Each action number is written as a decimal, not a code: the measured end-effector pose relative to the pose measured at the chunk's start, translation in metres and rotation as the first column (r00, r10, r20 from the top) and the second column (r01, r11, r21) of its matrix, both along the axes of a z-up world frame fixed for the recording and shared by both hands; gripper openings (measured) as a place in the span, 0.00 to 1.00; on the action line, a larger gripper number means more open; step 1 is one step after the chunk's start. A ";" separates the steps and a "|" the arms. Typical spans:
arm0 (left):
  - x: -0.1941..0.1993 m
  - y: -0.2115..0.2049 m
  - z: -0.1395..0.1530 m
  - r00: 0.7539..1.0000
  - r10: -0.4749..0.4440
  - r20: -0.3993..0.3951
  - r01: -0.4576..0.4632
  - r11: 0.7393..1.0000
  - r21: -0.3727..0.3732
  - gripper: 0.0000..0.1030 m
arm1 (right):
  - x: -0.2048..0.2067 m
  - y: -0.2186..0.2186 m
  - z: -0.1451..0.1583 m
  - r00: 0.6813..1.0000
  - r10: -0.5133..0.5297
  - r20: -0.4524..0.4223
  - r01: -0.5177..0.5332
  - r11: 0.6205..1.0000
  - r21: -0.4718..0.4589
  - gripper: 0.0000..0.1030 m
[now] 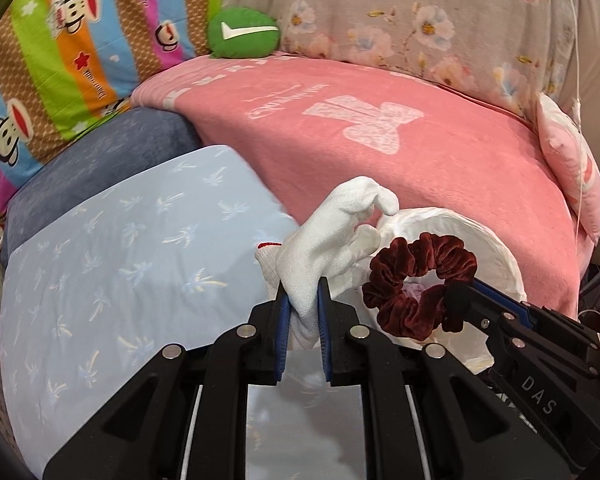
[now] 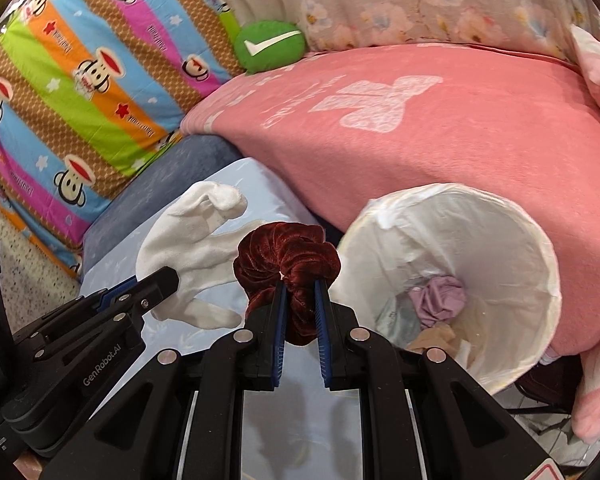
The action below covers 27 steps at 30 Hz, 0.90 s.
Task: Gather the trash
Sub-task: 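Carry the glove and scrunchie over the white bin and open both grippers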
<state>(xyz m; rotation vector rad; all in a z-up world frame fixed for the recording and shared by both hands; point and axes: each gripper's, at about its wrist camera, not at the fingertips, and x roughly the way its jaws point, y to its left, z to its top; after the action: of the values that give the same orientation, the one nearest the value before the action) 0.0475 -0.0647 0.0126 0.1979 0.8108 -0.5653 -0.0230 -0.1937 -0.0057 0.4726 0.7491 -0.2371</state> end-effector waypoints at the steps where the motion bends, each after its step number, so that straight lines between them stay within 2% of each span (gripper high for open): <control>1: -0.002 -0.005 0.000 1.000 -0.010 0.001 0.010 1.000 0.002 0.13 | -0.004 -0.005 0.000 1.000 -0.012 0.002 0.012 1.000 0.001 0.12; 15: -0.020 -0.069 -0.007 0.989 -0.145 -0.032 0.145 0.989 0.017 0.14 | -0.047 -0.074 -0.010 0.985 -0.170 -0.014 0.169 0.986 -0.007 0.12; 27: -0.021 -0.091 -0.015 0.983 -0.175 -0.059 0.177 0.984 0.029 0.16 | -0.048 -0.088 -0.016 0.980 -0.196 -0.026 0.196 0.980 -0.020 0.12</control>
<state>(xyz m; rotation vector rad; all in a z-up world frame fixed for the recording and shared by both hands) 0.0268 -0.1555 -0.0025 0.2881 0.8634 -0.7259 -0.0706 -0.2812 -0.0213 0.5279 0.7272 -0.4346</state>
